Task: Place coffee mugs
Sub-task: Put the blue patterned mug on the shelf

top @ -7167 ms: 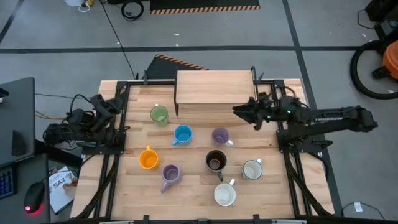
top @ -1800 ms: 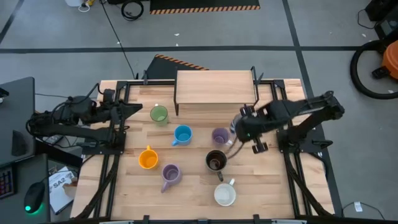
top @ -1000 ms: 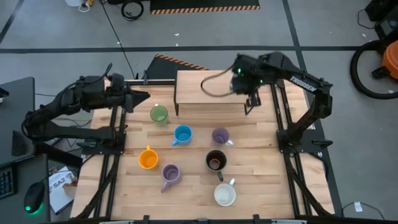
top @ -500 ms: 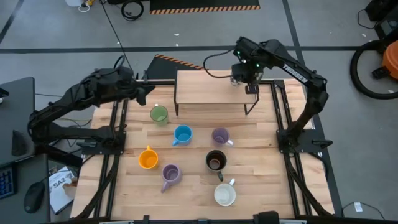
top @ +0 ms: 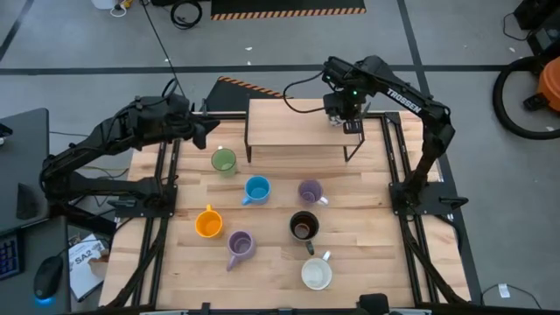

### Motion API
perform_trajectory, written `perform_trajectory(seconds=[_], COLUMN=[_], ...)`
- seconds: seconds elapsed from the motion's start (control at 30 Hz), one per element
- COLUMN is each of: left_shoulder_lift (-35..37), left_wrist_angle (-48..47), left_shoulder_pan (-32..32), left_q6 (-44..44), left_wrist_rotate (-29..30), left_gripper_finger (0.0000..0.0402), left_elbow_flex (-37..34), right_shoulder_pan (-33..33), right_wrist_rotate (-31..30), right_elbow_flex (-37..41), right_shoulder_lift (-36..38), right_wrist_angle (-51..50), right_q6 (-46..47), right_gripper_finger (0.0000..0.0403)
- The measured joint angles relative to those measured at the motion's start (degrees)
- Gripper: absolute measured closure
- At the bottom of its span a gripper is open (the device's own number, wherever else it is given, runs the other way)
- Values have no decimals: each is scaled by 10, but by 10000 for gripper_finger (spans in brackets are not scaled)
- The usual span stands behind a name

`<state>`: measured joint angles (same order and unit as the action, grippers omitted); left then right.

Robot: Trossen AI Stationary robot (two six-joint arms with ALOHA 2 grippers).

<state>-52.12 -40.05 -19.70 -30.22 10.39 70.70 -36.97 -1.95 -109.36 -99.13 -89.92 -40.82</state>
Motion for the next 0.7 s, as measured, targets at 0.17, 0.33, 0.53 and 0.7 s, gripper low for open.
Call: perform_trajectory(seconds=[0.17,0.33,0.53,0.7], left_shoulder_lift=[0,0,0,0], left_wrist_angle=[0,0,0,0], left_shoulder_pan=[0,0,0,0], left_q6=[-1,-1,-1,-1], left_wrist_rotate=[-1,-12,-13,-13], left_gripper_finger=[274,274,274,274], left_elbow_flex=[0,0,0,0], right_shoulder_pan=[0,0,10,13], right_wrist_rotate=[14,-16,-57,-58], right_elbow_flex=[0,0,0,0], right_shoulder_lift=[0,0,8,29], right_wrist_angle=[1,1,1,9], right_q6=[-3,5,22,43], right_gripper_finger=[317,275,251,250])
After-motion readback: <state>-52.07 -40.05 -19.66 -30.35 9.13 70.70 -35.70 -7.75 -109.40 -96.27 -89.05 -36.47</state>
